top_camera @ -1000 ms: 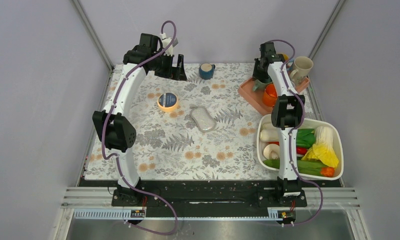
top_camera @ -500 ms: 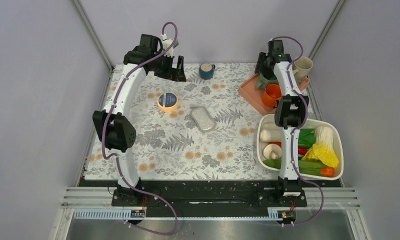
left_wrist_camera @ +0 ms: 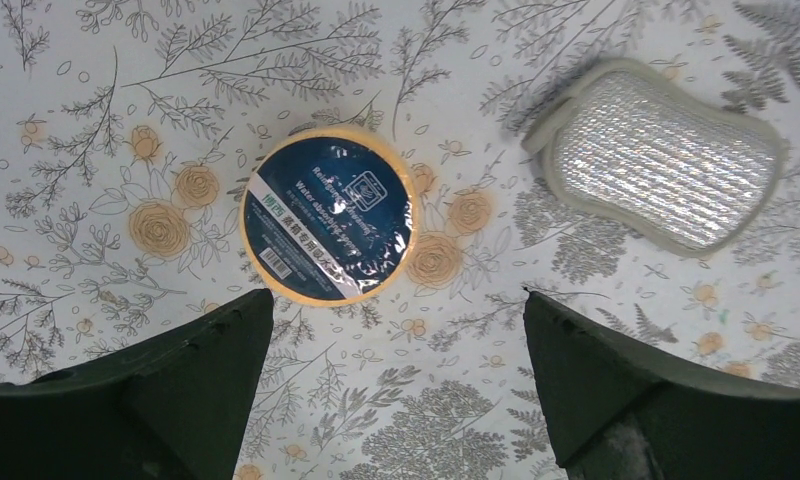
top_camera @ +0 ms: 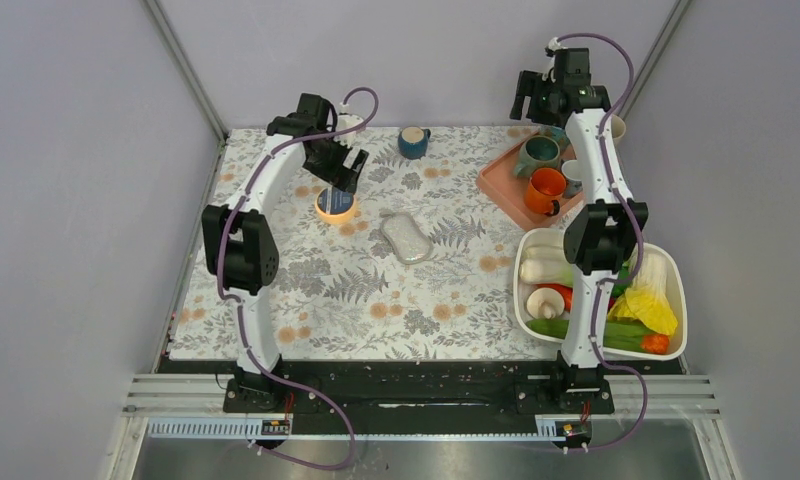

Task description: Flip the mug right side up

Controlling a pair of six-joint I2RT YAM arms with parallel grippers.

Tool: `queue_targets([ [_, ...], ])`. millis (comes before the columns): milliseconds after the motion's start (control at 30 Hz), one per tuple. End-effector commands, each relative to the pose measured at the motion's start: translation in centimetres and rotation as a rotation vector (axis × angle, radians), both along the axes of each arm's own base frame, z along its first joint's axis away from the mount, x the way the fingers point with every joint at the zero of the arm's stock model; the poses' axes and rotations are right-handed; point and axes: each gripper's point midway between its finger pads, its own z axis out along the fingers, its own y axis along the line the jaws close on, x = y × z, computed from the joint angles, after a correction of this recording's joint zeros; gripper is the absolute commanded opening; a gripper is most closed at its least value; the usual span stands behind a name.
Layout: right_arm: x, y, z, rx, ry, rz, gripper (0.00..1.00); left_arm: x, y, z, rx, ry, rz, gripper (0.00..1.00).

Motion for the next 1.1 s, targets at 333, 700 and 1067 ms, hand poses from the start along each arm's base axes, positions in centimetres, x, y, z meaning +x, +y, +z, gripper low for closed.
queue_targets([
  [333, -7.4, 11.3, 8.5, 0.259, -0.052, 0.262, 0.91, 5.4, -3.8, -2.1, -0.105, -0.071, 0.079, 0.99],
  [700, -8.9, 14.0, 6.8, 0.430, -0.016, 0.191, 0.91, 13.9, -12.5, 1.4, -0.265, -0.442, -0.118, 0.99],
  [1067, -9.2, 16.3, 5.6, 0.707, -0.055, 0.097, 0.87, 18.8, -16.9, 2.5, -0.047, -0.901, -0.417, 0.99],
])
